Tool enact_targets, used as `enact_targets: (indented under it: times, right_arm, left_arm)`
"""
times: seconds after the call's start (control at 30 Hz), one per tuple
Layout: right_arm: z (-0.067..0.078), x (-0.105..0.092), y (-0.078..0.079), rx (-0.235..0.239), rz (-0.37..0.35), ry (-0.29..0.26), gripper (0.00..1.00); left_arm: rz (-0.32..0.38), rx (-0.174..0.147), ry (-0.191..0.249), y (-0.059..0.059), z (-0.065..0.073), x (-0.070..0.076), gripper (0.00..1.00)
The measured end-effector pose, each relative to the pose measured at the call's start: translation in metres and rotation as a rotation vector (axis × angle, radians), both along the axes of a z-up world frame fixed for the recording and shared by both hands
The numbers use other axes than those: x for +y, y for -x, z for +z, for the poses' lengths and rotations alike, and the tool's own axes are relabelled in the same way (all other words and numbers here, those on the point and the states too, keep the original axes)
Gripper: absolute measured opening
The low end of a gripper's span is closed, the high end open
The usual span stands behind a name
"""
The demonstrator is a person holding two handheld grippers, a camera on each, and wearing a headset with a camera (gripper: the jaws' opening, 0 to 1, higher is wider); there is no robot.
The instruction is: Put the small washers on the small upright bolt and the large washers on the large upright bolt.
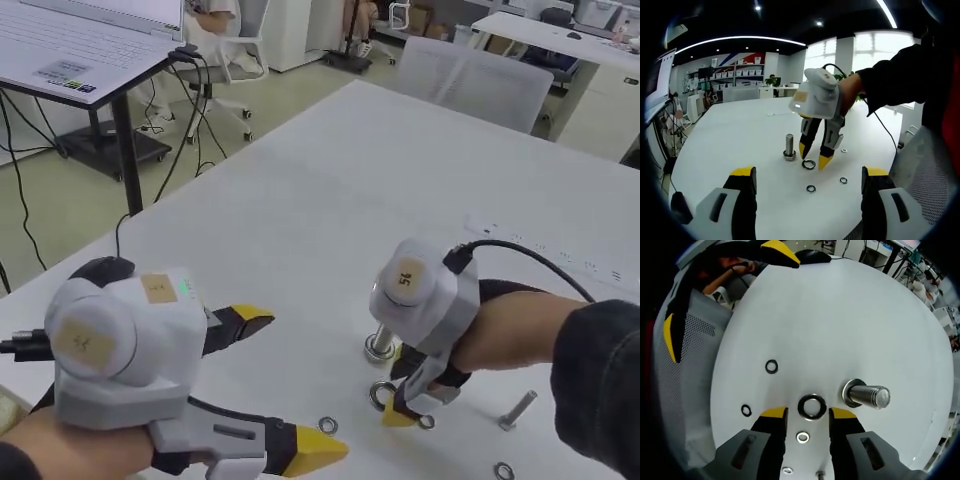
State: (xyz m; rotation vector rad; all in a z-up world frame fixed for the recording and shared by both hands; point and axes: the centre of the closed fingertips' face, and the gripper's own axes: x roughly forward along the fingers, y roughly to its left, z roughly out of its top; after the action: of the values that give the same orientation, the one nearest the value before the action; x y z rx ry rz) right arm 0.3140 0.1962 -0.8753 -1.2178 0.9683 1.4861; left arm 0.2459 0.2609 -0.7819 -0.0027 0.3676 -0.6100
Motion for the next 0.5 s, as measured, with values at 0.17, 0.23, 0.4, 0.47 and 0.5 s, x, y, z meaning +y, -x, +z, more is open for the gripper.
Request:
enact_targets:
  times: [0.17,0.23,0.4,0.47,0.5]
  right_arm:
    - [-0.0019,-0.0003,-0.0007,-0.015,0.008,0.002,0.34]
    - [-0.0013,0.0006,-0.0013,-0.016,0.008,-0.001,0.34]
    - [-0.0012,0.0003,-0.0012,-0.013,0.004,0.007,0.33]
    - [-0.0012,0.0006,-0.0016,-0.011,0.003,0.006,0.33]
    - [-0.0011,0.0007,-0.0019,-0.012,0.003,0.005,0.31]
  left_arm:
    - [0.000,-0.001,-0.001,0.0001,0.0003,-0.0001,0.86]
    - [-0.001,0.001,0.001,0.0005,0.0005,-0.0001,0.86]
    - [0.002,-0.002,0.000,0.0004,0.0020,0.0005,0.86]
    - [0.002,-0.001,-0.001,0.0006,0.0019,0.0008,0.86]
    - [0.002,0.000,-0.003,0.0007,0.0016,0.0009,0.86]
